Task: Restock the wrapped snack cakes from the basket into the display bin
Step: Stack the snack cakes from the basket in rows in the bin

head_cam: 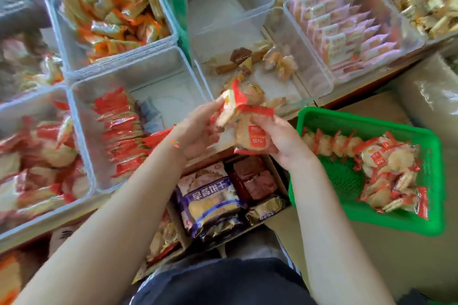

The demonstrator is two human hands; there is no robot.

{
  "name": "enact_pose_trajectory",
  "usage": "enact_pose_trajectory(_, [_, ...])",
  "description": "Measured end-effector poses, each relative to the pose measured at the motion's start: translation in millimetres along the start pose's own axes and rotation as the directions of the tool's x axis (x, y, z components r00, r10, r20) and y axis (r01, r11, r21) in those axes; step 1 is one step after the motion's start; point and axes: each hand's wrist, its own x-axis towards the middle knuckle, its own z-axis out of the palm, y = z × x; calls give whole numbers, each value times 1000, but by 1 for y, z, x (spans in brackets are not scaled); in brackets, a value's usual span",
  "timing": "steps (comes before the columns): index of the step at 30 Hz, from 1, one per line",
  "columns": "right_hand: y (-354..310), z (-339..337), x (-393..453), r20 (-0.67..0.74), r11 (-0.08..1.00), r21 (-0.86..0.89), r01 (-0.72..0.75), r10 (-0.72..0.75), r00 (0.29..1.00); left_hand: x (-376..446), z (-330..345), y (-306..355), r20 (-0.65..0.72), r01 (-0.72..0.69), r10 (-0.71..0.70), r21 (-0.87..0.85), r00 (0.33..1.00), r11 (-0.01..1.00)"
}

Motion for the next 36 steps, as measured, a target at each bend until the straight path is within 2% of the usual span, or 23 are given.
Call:
enact_pose_trajectory(3, [-2, 36, 15, -175, 998, -44, 42, -49, 983, -18, -41, 19, -94, -50, 37, -142, 995, 989])
enact_pose_trajectory(6, [-6, 60, 26, -218, 988, -146, 40, -72, 973, -28, -72, 30, -141, -95, 73, -152, 987, 984])
enact_pose_trajectory(9, [-13, 81, 36, -189, 971, -238, 17, -63, 980, -28, -97, 34, -162, -133, 114, -109, 980, 985])
enact_pose_trajectory(12, [-18, 103, 48, -118, 916, -401, 35, -89, 989, -23, -114, 38, -147, -79, 76, -14, 986, 997])
enact_pose_trajectory(15, [-19, 122, 61, -121, 842, -538, 45, -130, 984, -14, -127, 45, -262, -75, 89, 61, 961, 995])
enact_pose_trajectory(17, [-22, 131, 71, -110, 819, -568, 83, -175, 978, -8, -137, 49, -362, -162, 215, 172, 907, 972])
enact_pose_trajectory(20, [-31, 140, 85, -45, 650, -741, 170, -301, 953, 1, -153, 54, -448, -211, 374, 372, 812, 904])
enact_pose_trajectory(24, [-34, 151, 98, 12, 455, -866, 208, -396, 918, 16, -157, 49, -402, -184, 459, 559, 792, 808])
enact_pose_trajectory(27, [-29, 156, 103, 22, 353, -918, 181, -411, 911, 31, -158, 33, -334, -142, 525, 726, 783, 673])
enact_pose_trajectory(29, [-23, 157, 107, 23, 283, -947, 153, -416, 909, 37, -162, 24, -255, -87, 526, 837, 811, 540])
enact_pose_trajectory(32, [-14, 159, 109, 64, 216, -962, 165, -411, 910, 40, -170, 19, -115, -6, 447, 966, 887, 259])
enact_pose_trajectory(36, [-2, 167, 111, 223, 9, -968, 249, -412, 883, 39, -174, 22, -20, 58, 388, 995, 921, -85])
